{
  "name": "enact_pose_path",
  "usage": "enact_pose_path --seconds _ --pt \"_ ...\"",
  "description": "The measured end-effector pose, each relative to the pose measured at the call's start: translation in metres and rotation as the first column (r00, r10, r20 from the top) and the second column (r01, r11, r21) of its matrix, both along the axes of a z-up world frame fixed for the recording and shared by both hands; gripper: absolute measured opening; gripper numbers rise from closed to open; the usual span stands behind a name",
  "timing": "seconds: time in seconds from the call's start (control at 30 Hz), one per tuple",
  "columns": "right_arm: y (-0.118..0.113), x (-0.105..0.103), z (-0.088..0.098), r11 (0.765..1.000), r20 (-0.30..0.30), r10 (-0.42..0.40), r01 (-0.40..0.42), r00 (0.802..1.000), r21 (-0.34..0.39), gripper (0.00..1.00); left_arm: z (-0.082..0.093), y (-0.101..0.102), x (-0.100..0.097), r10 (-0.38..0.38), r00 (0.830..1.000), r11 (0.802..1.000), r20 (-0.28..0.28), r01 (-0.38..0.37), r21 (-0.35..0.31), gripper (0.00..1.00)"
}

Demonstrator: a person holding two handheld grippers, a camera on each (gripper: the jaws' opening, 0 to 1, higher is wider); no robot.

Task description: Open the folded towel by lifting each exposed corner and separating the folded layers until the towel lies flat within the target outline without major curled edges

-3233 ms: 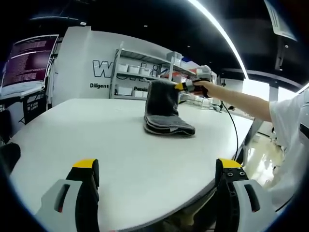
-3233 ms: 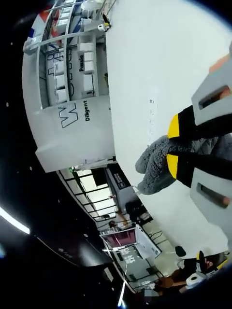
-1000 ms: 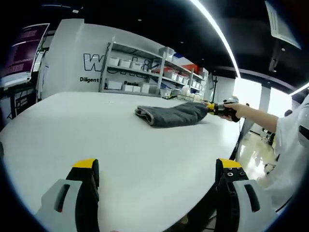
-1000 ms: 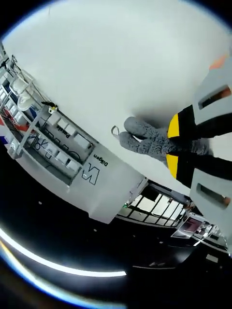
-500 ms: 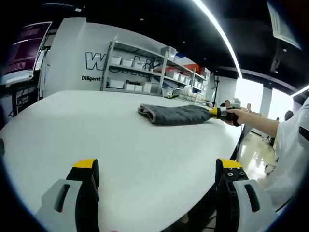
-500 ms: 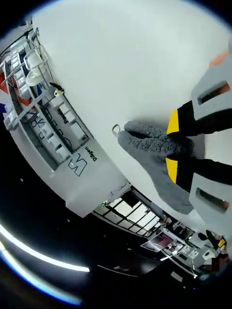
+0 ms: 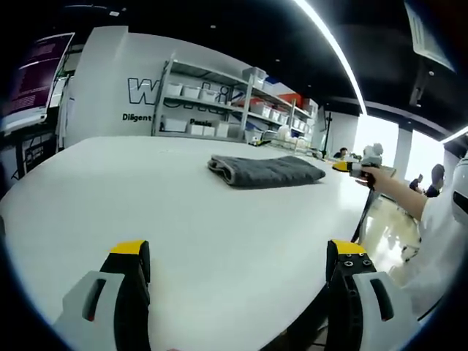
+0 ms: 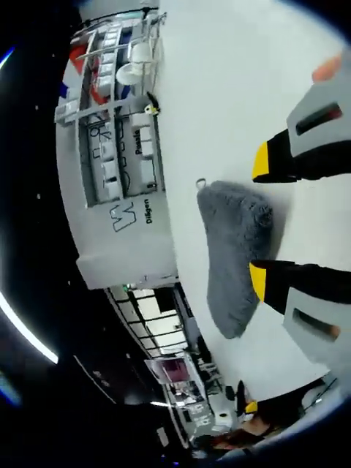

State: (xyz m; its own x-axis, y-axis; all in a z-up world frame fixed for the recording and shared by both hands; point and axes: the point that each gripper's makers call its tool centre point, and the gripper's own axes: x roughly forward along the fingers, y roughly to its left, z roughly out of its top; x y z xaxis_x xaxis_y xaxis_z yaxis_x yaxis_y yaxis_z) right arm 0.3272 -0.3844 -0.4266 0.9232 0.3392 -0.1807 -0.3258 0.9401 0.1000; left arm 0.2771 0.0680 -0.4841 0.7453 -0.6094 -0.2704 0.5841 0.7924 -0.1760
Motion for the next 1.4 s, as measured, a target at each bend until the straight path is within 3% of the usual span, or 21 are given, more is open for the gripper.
enact_pose_path --seconds 0.1,0.2,0.33,0.43,0.7,0.97,1.2,1.4 --pt "0.025 -0.017 0.006 0.999 0.023 0.043 -0.043 0.999 0.005 0.67 0.0 -0.003 0.001 -0.007 1.0 1.0 0.001 0.007 0.005 0.99" --pt "0.047 -0.028 0.005 0.996 0.041 0.081 -0.079 0.996 -0.044 0.86 0.0 -0.006 0.002 -0.013 1.0 1.0 -0.001 0.013 0.007 0.99" --pt "0.071 -0.038 0.001 0.991 0.044 0.13 -0.131 0.991 0.006 1.0 -0.002 -0.008 0.001 -0.021 1.0 1.0 -0.007 0.021 0.014 0.99" --pt "0.081 -0.043 -0.003 0.989 0.035 0.149 -0.149 0.988 0.009 0.99 -0.003 -0.01 0.0 -0.027 1.0 1.0 -0.011 0.027 0.016 0.99" --pt "0.09 -0.053 -0.011 0.986 0.013 0.151 -0.149 0.988 -0.074 0.99 -0.001 -0.005 -0.003 -0.017 1.0 1.0 -0.008 0.017 0.016 0.99" --pt "0.072 -0.049 -0.023 0.983 -0.04 0.107 -0.112 0.993 -0.147 0.99 0.0 -0.005 -0.004 -0.026 1.0 0.999 -0.004 0.026 0.022 0.99" --pt "0.053 -0.027 -0.022 0.979 -0.059 0.097 -0.106 0.994 -0.173 0.99 0.001 -0.009 -0.004 -0.036 0.999 0.999 -0.003 0.036 0.022 0.99" --pt "0.042 -0.006 -0.03 0.967 -0.085 0.097 -0.114 0.992 -0.228 0.79 0.003 -0.01 -0.007 -0.036 0.999 0.999 0.002 0.036 0.013 0.99"
